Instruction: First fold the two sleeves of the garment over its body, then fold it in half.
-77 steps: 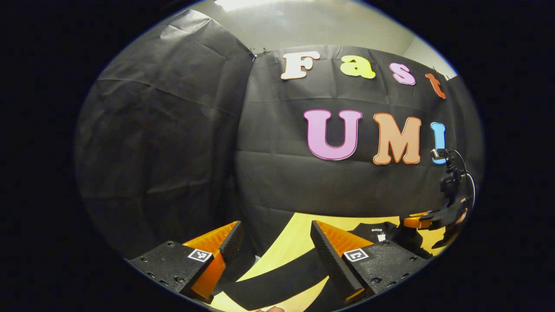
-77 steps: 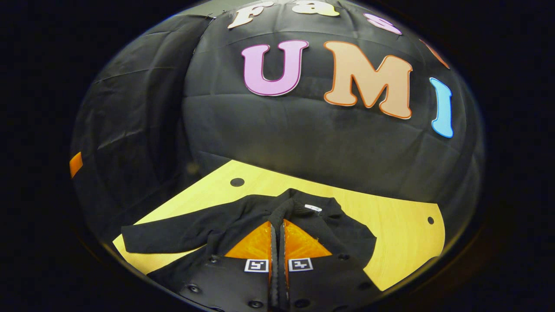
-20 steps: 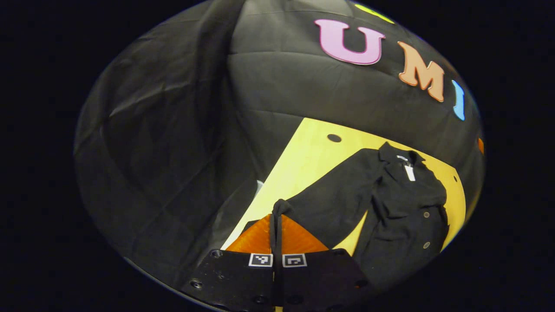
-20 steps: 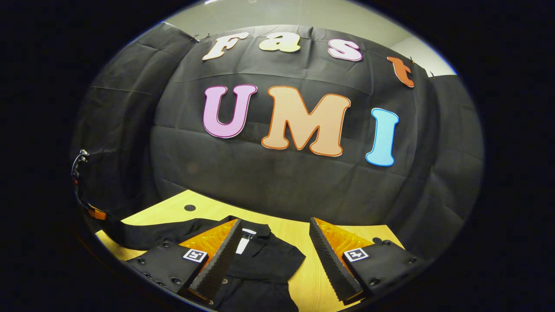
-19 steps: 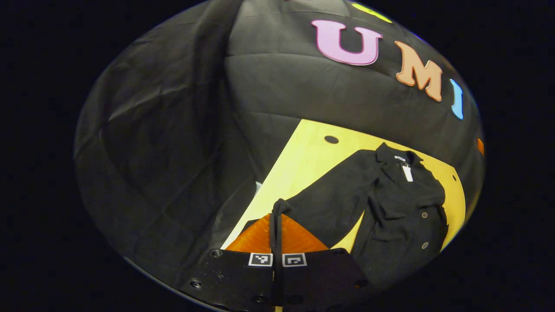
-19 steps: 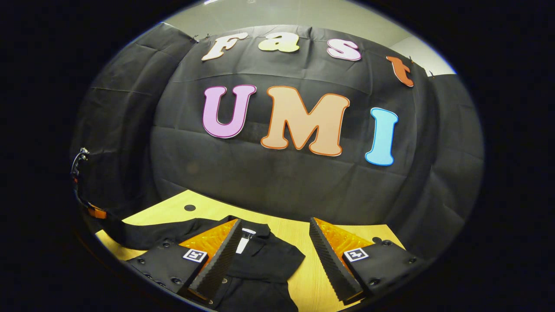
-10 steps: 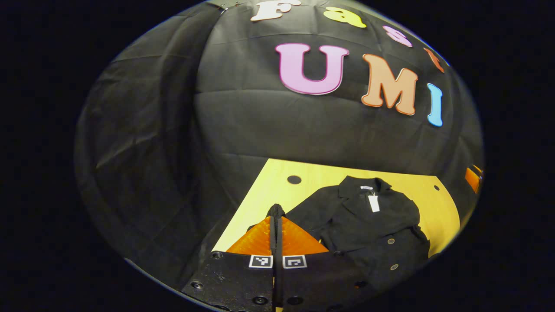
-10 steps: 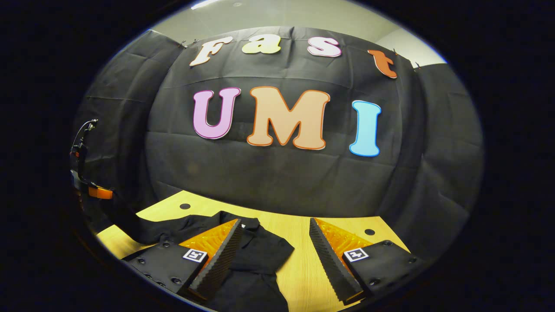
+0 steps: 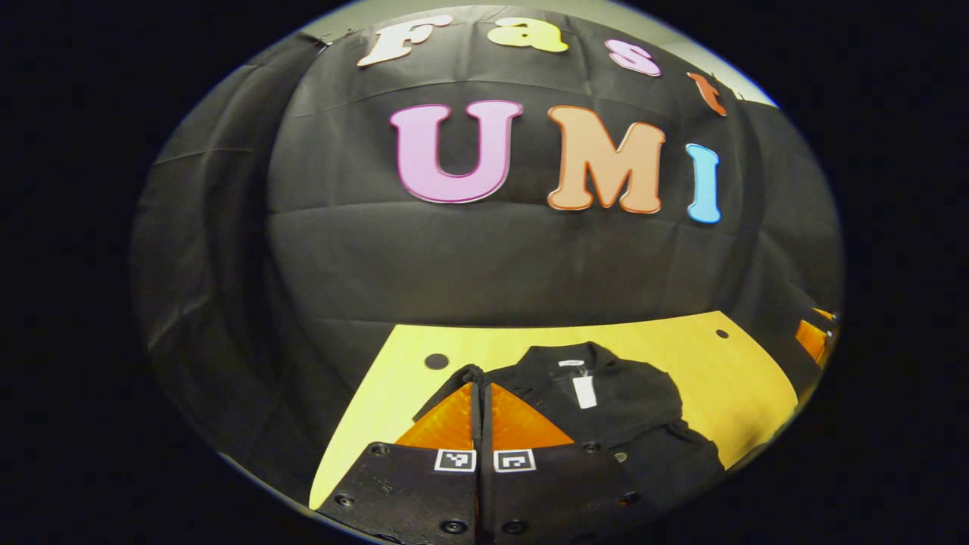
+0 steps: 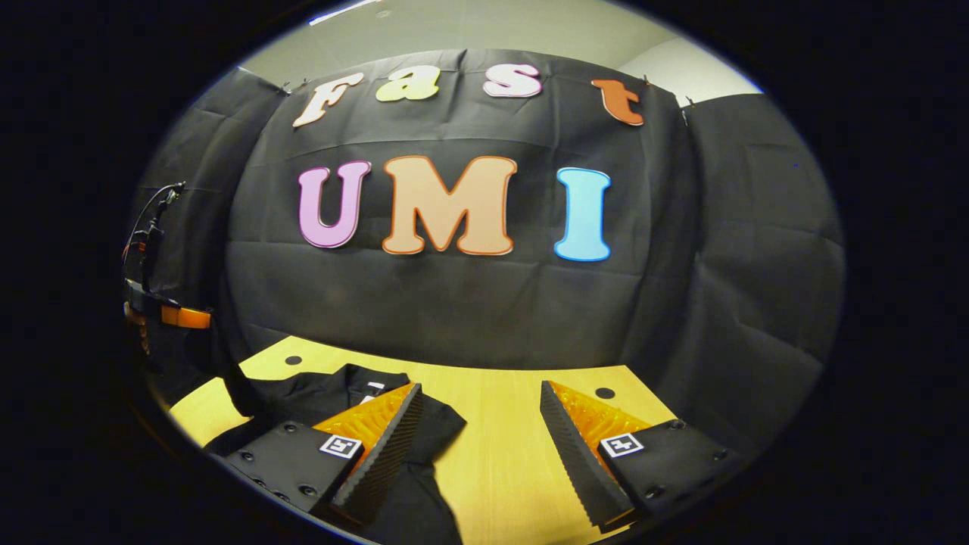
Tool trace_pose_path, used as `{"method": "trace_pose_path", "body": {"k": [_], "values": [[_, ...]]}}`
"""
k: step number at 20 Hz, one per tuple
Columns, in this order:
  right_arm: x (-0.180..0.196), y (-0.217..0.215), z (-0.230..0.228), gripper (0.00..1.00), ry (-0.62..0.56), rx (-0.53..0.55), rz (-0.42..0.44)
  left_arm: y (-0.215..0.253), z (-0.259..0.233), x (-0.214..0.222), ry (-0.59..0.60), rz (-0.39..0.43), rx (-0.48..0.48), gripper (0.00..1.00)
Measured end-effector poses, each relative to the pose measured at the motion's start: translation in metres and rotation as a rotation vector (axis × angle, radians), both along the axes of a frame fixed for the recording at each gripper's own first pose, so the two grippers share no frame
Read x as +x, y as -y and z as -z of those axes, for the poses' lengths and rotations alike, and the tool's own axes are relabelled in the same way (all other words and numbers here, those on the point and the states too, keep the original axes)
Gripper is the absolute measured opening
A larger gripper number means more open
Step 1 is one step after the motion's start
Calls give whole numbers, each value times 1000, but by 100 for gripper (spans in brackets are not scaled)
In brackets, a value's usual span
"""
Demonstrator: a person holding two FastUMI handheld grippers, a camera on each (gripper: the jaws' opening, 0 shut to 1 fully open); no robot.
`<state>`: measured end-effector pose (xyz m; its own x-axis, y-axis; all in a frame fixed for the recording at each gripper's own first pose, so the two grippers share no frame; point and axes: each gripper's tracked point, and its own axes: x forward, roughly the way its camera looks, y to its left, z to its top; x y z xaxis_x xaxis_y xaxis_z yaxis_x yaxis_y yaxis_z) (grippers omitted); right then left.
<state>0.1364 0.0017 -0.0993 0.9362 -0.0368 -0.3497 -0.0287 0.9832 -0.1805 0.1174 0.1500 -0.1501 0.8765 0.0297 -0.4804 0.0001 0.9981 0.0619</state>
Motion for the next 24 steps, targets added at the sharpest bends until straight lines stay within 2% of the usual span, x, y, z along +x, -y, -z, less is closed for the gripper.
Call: {"method": "trace_pose_path", "body": {"k": [6, 14, 19, 21, 24], "values": [[-10, 46, -8, 98, 18, -3, 67, 67, 14, 27, -19, 98, -29, 0], [-26, 88, -8, 98, 12, -8, 144, 157, 58, 51, -93, 240, -40, 0], [-31, 94, -5, 98, 2, -13, 170, 201, 94, 56, -181, 296, -27, 0], [-33, 91, -3, 98, 0, -13, 169, 210, 91, 72, -123, 271, -21, 0], [-36, 84, -2, 100, -1, -10, 155, 221, 57, 81, 22, 254, -76, 90]]}}
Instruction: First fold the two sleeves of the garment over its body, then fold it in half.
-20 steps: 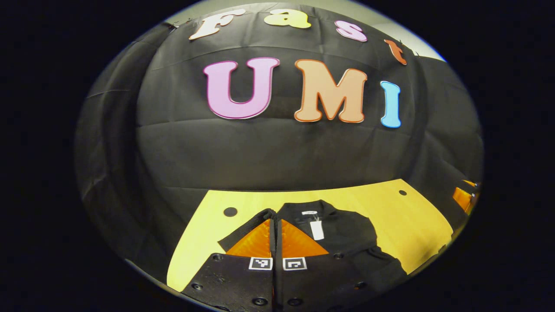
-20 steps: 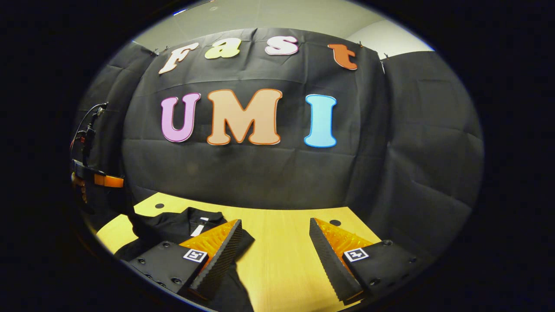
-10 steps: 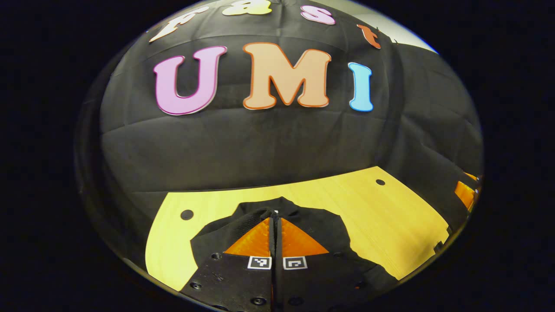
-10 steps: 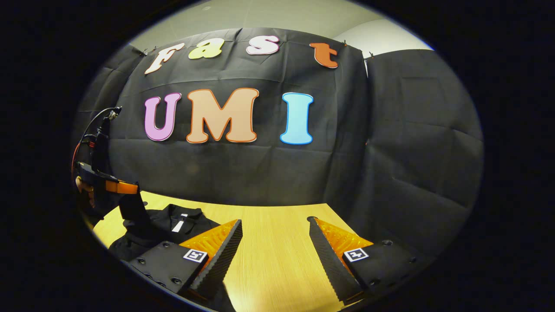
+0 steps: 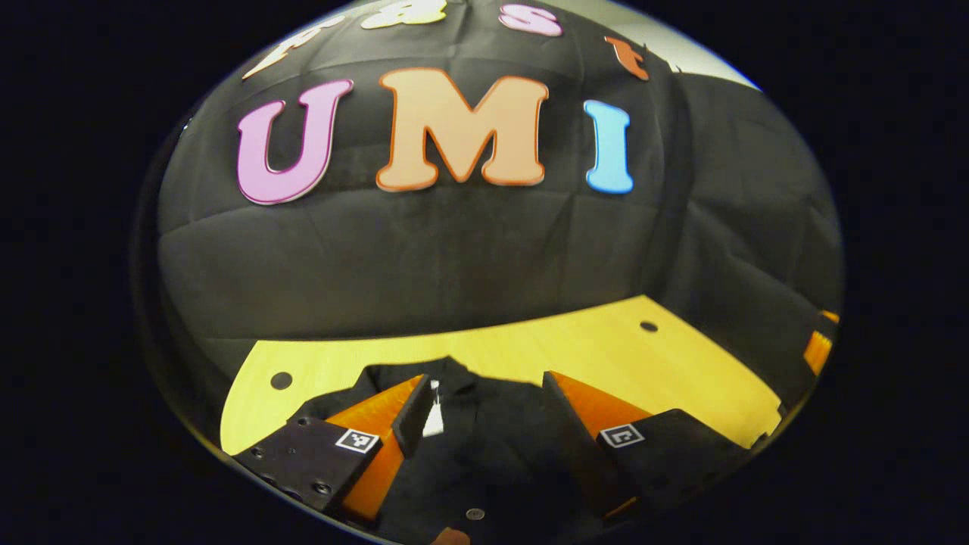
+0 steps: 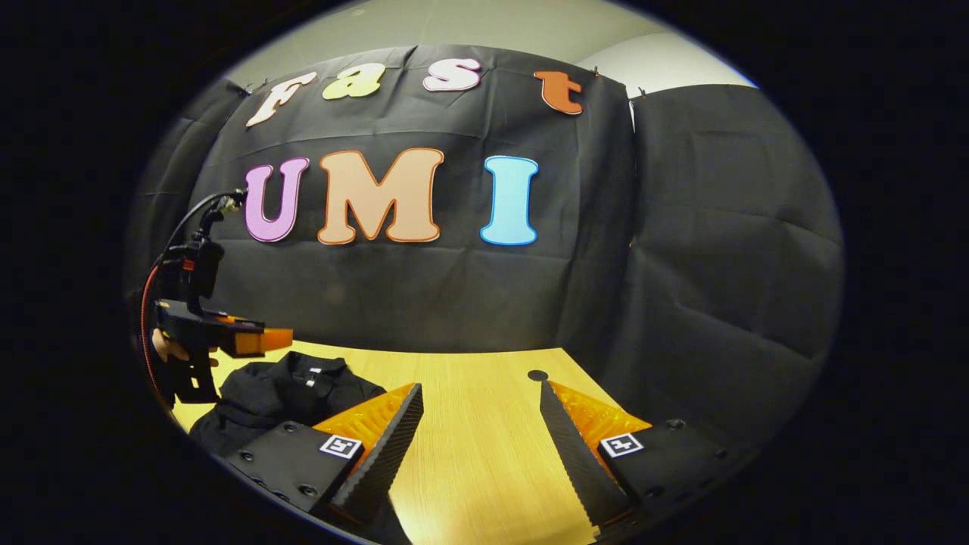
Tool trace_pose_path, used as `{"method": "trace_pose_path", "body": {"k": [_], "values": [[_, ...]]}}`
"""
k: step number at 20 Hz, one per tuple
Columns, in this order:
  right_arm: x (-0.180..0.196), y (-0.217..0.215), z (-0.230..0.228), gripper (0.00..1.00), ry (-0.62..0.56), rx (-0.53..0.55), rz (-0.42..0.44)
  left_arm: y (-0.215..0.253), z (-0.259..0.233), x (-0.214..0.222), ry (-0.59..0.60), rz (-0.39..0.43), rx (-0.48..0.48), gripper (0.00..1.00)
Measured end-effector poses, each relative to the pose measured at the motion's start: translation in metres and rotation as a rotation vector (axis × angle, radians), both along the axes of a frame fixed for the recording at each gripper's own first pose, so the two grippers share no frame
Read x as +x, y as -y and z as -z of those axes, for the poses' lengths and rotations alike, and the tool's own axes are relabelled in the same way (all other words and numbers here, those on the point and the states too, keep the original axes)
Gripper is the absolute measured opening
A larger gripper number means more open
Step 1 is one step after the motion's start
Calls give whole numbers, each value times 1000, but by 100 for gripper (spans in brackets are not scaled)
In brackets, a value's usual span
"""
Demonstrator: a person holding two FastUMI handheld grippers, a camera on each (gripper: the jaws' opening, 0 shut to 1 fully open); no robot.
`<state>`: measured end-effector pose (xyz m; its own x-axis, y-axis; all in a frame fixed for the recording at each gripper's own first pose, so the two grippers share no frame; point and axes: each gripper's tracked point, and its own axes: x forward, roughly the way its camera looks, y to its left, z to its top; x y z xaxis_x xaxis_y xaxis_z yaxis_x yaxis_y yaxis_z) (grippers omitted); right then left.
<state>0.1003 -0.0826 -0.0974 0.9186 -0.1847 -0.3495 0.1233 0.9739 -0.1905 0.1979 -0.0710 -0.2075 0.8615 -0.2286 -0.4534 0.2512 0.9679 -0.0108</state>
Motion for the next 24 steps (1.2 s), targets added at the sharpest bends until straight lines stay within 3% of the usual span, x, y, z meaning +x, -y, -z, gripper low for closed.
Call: {"method": "trace_pose_path", "body": {"k": [5, 10, 12, 13, 24], "values": [[-1, -17, 4, 100, 0, 20, -75, -29, -50, -20, 100, -15, 43, 93], [-2, -39, 4, 98, 4, 42, -204, -84, -78, -73, 156, -153, 79, 92], [-9, -49, 8, 98, -10, 42, -244, -106, -84, -102, 165, -207, 89, 96], [-14, -52, 12, 99, -22, 44, -253, -117, -85, -117, 160, -224, 97, 92], [-78, -107, 53, 100, -133, 25, -280, -215, -44, -256, -8, -324, 144, 92]]}}
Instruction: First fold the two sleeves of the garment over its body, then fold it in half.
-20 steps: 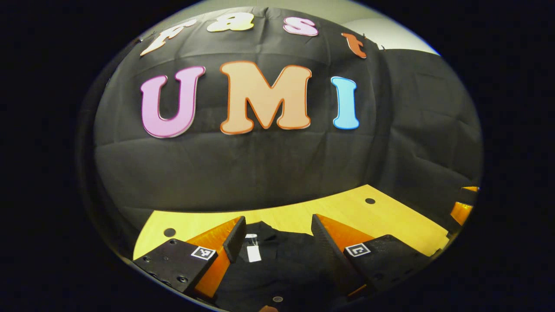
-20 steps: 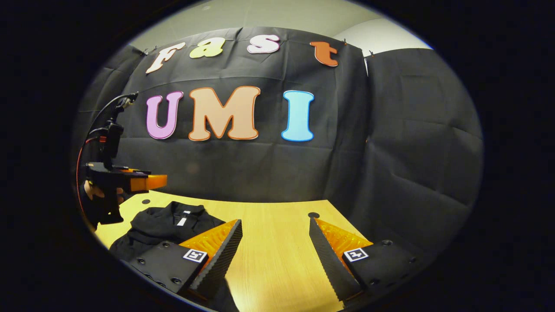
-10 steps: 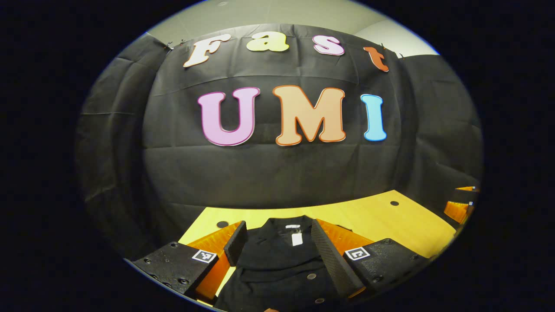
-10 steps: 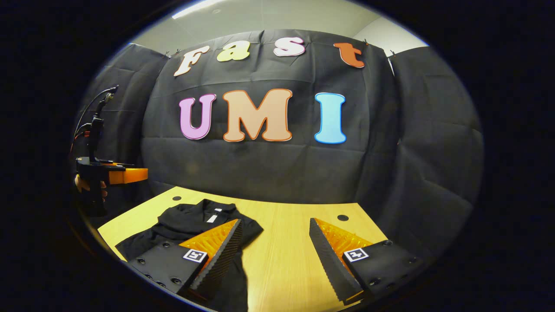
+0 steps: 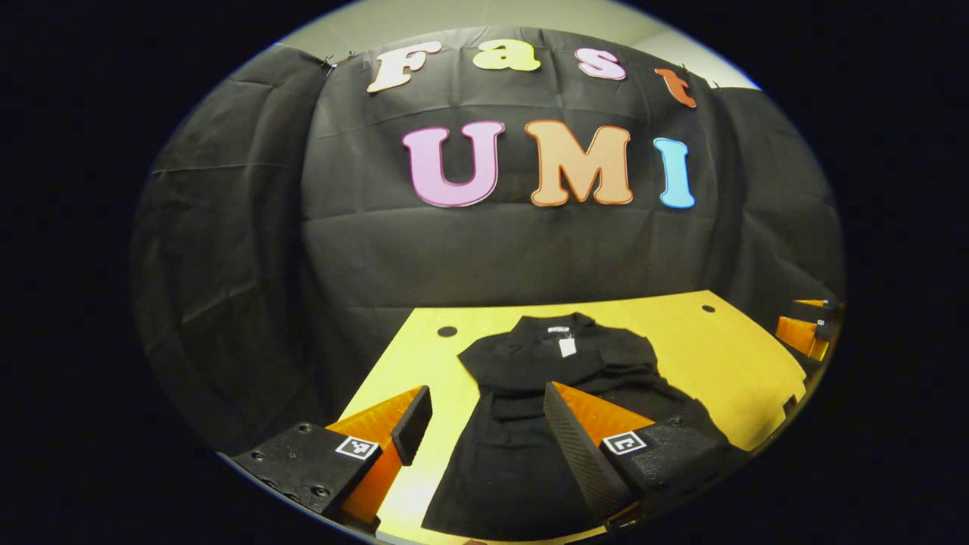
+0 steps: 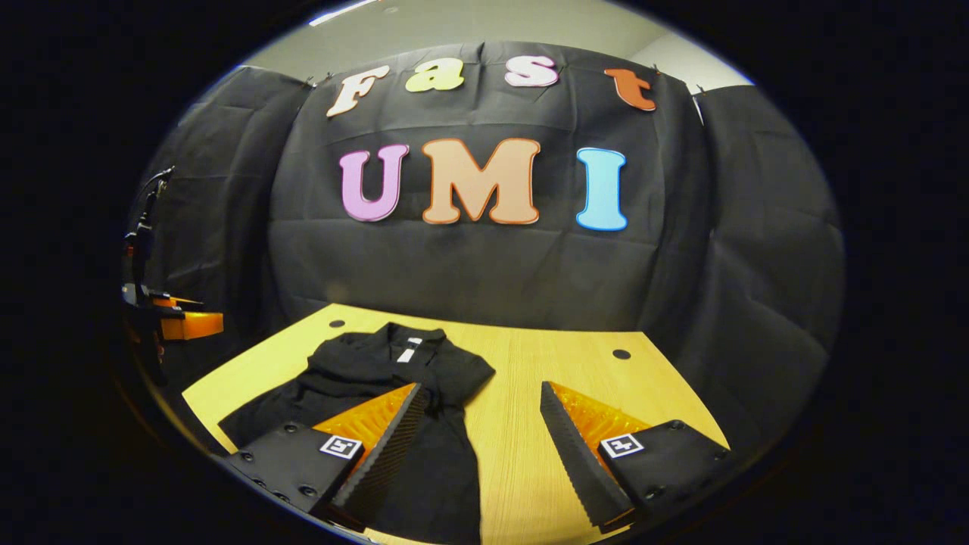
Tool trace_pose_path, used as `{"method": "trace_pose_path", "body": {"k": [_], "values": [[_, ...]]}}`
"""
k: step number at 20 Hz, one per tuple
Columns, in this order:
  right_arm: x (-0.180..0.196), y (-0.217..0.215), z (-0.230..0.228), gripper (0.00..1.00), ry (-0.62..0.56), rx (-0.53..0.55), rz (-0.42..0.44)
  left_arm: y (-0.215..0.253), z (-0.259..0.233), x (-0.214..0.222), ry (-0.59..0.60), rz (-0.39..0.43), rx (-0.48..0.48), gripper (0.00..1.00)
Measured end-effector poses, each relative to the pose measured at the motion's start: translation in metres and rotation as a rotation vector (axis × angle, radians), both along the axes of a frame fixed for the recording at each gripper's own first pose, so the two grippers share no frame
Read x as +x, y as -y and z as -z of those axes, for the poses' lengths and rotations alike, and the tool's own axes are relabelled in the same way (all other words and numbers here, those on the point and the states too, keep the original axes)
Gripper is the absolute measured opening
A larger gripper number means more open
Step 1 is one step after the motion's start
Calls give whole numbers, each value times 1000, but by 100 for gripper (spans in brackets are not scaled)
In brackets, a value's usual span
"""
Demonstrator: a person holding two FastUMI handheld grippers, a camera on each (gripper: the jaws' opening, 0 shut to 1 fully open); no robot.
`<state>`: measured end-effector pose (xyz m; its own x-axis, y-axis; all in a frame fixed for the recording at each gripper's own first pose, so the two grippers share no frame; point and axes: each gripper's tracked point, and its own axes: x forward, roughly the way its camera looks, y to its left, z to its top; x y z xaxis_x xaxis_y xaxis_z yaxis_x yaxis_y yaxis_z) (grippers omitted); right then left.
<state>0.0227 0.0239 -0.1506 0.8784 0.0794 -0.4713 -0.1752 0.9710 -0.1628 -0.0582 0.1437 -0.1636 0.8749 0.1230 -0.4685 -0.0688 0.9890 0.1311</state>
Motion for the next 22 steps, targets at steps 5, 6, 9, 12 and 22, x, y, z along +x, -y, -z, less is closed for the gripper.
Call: {"method": "trace_pose_path", "body": {"k": [5, 6, 9, 12, 22], "values": [[-28, 0, 39, 99, -113, -33, 20, -23, 44, -39, -117, -30, -18, 92], [-33, 0, 46, 99, -135, -39, 25, -27, 54, -46, -145, -32, -20, 92], [-47, 3, 71, 98, -216, -57, 38, -33, 88, -65, -248, -43, -38, 99], [-63, 8, 97, 99, -312, -81, 44, -36, 116, -81, -343, -54, -57, 94], [-100, 22, 171, 99, -557, -163, 53, -44, 180, -115, -517, -97, -73, 94]]}}
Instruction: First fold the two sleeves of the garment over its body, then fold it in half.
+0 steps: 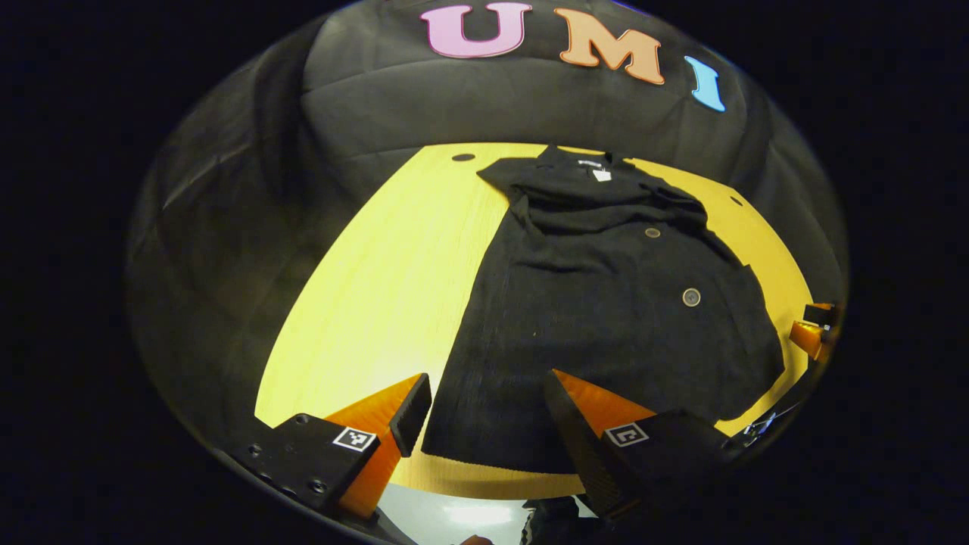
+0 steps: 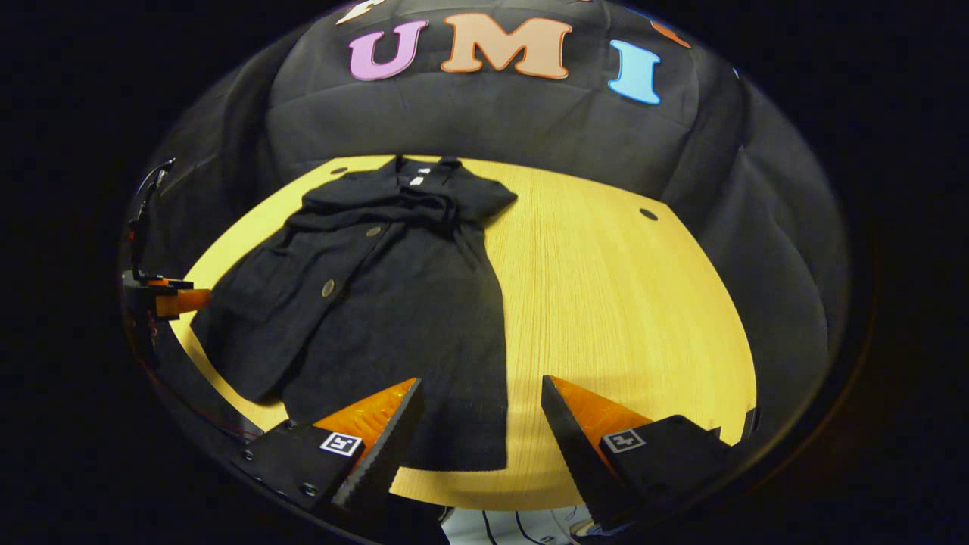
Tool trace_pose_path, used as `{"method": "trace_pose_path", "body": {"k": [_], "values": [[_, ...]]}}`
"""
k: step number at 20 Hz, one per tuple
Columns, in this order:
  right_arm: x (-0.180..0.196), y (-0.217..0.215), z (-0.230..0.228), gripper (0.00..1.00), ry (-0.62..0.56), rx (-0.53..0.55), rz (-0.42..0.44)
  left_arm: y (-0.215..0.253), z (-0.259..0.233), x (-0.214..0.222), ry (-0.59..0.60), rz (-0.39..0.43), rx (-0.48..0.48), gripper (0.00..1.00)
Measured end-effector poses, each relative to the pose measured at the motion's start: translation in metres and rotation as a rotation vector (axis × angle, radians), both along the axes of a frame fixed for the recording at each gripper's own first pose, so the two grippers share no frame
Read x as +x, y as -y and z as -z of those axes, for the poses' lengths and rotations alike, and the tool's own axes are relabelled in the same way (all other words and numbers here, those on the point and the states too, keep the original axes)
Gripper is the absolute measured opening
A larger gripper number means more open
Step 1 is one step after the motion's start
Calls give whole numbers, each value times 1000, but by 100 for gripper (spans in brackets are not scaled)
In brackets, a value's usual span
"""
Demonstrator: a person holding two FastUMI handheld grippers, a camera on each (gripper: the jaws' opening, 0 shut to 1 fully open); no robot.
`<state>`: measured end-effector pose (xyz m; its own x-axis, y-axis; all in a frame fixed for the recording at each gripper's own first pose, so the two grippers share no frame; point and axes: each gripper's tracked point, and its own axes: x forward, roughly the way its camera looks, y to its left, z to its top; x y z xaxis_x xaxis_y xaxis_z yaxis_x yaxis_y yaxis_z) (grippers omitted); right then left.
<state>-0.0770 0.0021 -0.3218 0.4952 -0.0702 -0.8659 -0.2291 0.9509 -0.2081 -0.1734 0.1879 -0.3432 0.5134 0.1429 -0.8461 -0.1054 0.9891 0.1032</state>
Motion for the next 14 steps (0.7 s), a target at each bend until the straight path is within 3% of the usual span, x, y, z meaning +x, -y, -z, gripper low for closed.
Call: {"method": "trace_pose_path", "body": {"k": [10, 14], "values": [[-27, 10, 35, 100, -171, 7, 41, 2, 24, -10, -64, 10, -28, 94], [-29, 8, 42, 85, -222, 65, 80, 5, 25, -12, -63, 58, -42, 92]]}}
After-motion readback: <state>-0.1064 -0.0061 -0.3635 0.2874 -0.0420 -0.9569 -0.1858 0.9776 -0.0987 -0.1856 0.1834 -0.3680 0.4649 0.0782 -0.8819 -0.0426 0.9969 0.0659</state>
